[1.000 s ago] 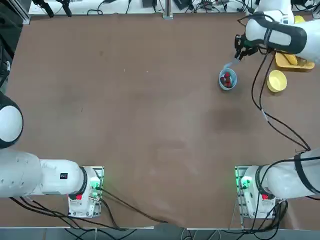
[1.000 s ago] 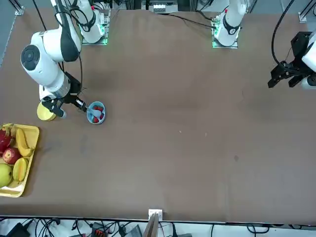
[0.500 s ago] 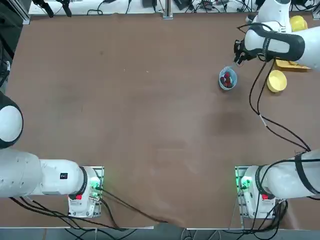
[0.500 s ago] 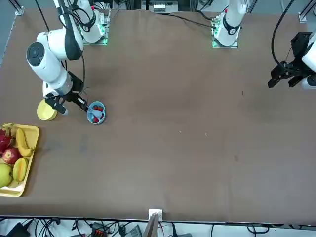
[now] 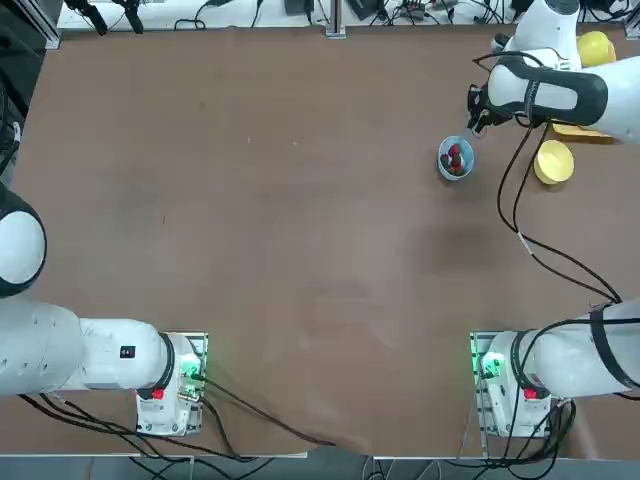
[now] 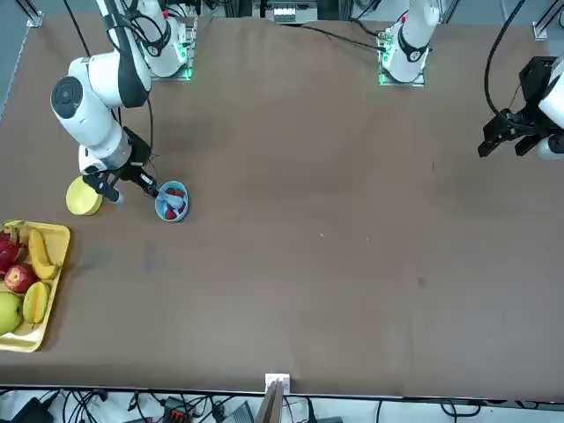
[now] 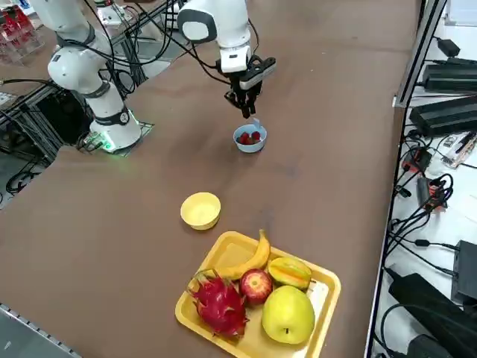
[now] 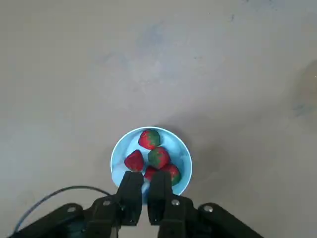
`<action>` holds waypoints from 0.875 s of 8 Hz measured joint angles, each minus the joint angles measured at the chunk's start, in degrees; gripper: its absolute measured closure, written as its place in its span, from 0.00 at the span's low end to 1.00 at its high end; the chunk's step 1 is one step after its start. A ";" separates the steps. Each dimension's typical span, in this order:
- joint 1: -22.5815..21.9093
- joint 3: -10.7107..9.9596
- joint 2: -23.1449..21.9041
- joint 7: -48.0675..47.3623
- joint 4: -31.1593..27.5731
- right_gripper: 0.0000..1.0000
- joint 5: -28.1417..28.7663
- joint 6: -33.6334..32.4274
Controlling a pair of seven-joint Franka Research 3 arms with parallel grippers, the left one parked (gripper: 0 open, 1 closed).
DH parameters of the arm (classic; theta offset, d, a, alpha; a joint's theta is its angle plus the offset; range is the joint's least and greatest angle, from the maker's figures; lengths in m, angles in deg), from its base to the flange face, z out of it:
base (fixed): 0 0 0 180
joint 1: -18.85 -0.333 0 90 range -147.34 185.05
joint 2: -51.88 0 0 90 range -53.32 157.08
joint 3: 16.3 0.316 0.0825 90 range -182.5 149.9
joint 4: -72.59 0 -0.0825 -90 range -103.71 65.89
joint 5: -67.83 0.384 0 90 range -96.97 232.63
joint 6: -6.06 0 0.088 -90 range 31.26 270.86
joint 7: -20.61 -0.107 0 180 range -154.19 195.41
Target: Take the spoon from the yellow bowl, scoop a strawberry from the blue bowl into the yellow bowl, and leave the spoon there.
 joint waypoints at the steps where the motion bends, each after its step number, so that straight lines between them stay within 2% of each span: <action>1: 0.00 0.00 0.00 -0.01 -0.40 0.90 0.00 0.76; 7: 0.00 0.00 0.01 -0.12 -2.80 0.90 0.01 4.14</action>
